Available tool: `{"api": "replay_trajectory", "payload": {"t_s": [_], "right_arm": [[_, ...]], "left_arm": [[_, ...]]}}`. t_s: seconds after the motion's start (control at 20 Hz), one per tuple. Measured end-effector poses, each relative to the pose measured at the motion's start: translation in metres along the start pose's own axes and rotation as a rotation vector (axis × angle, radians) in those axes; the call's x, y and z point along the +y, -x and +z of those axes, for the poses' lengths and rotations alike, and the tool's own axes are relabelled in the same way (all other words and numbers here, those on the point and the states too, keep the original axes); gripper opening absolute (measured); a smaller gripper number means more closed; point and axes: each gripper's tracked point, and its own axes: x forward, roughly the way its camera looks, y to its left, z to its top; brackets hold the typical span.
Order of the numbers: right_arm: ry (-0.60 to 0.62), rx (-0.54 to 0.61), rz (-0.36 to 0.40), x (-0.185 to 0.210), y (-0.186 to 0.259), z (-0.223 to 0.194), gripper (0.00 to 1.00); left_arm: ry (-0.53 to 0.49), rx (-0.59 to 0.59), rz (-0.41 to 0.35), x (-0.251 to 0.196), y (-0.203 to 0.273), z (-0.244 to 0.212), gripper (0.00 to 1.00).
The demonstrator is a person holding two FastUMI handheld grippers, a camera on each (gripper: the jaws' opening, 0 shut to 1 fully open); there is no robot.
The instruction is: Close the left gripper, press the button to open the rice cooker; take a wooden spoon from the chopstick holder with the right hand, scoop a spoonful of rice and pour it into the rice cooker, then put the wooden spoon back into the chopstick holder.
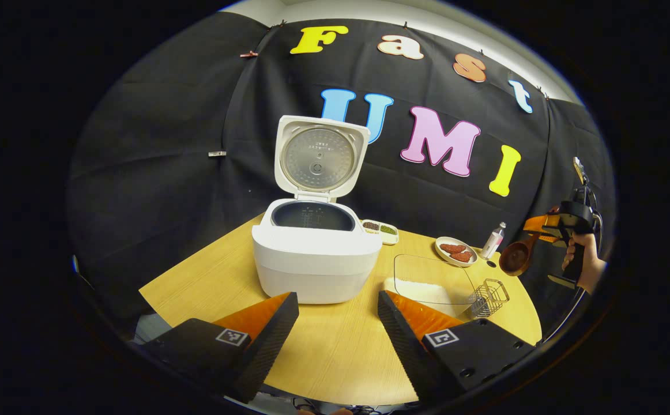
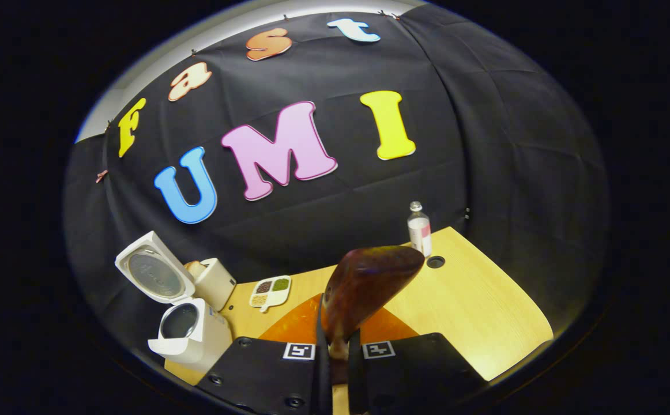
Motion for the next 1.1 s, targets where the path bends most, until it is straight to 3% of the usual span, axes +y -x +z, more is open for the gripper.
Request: {"api": "replay_trajectory", "payload": {"t_s": [0.3, 0.55, 1.1], "right_arm": [[0.100, 0.042, 0.037, 0.067, -0.012, -0.037, 0.15], [0.143, 0.089, 0.026, 0.094, -0.036, -0.082, 0.15], [0.316, 0.081, -0.121, 0.054, -0.074, -0.170, 0.15]], "left_arm": [[0.018, -0.065, -0.057, 0.023, 0.000, 0.011, 0.96], [0.068, -0.005, -0.118, 0.041, -0.007, -0.006, 0.95], [0.090, 0.132, -0.261, 0.042, -0.031, -0.074, 0.96]]}}
